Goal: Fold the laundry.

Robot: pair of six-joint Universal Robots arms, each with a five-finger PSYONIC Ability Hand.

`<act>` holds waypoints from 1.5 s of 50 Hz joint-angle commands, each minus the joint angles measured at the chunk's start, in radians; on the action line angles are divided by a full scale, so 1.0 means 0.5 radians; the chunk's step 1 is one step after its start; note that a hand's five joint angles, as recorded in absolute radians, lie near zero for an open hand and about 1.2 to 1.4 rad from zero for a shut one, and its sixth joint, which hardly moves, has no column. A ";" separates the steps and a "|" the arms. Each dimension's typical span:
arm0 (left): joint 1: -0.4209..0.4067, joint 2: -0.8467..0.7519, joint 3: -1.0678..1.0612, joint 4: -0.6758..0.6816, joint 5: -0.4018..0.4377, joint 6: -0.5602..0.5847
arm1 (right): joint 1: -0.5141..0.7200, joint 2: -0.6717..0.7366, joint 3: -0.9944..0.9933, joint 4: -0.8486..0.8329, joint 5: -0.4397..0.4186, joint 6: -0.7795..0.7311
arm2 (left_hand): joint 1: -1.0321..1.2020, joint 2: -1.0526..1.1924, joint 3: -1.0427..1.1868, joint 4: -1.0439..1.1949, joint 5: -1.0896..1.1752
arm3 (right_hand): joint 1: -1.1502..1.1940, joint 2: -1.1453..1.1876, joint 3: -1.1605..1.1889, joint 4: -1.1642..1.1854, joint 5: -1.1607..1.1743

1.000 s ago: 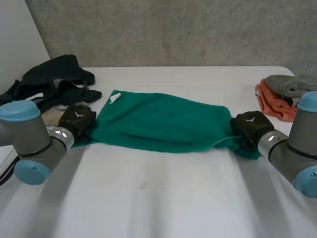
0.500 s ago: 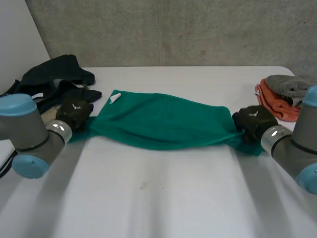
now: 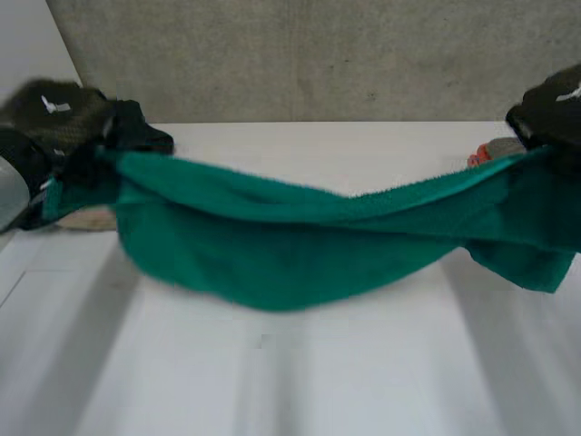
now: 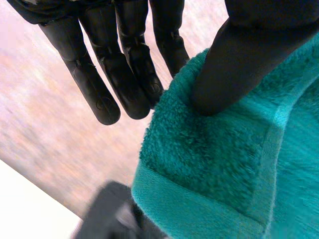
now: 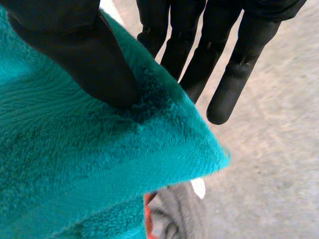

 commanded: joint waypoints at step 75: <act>-0.328 -0.501 -0.538 0.311 -0.355 0.591 | 0.016 0.339 1.069 -0.895 0.083 -0.269 | 0.483 0.399 0.408 0.393 0.485 | 0.571 0.443 0.416 0.400 0.446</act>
